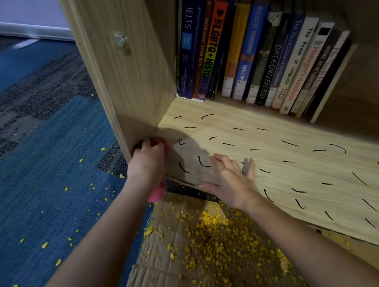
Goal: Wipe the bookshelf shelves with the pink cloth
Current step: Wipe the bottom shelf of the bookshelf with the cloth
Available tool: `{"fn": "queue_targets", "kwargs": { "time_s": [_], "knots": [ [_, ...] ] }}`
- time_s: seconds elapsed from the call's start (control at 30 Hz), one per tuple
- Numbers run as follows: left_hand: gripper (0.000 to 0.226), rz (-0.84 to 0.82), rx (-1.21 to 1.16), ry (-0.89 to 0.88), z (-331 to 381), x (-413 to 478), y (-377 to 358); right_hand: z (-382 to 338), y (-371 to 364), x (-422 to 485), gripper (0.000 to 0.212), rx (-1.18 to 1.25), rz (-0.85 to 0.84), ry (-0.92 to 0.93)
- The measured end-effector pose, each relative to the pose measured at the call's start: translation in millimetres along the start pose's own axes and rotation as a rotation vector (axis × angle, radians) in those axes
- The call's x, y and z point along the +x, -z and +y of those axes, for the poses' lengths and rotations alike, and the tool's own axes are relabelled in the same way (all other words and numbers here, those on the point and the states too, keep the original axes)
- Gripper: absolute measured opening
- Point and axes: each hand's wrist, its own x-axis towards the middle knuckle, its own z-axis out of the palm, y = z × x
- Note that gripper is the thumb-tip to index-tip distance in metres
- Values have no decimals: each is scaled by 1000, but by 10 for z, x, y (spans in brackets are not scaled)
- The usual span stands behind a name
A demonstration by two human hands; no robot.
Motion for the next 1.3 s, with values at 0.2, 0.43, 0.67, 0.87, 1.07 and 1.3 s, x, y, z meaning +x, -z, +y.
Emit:
{"fn": "queue_targets", "kwargs": {
  "time_s": [0.2, 0.43, 0.67, 0.87, 1.07, 1.3],
  "knots": [
    [58, 29, -237, -166, -2, -323, 18, -55, 48, -22, 76, 6, -22, -10],
    [49, 117, 5, -107, 83, 133, 143, -63, 66, -10, 76, 15, -10, 7],
    [41, 93, 266, -110, 344, 530, 66, -27, 22, 26, 72, 34, -16, 11],
    [30, -12, 294, -61, 338, 453, 146, -26, 33, 40, 77, 54, -30, 6],
    [58, 37, 389, -85, 362, 384, 172, -31, 39, 46, 77, 67, -14, 3],
    [38, -71, 253, 9, 214, 70, 54, -29, 6, 8, 75, 94, -25, -10]
  ]
}}
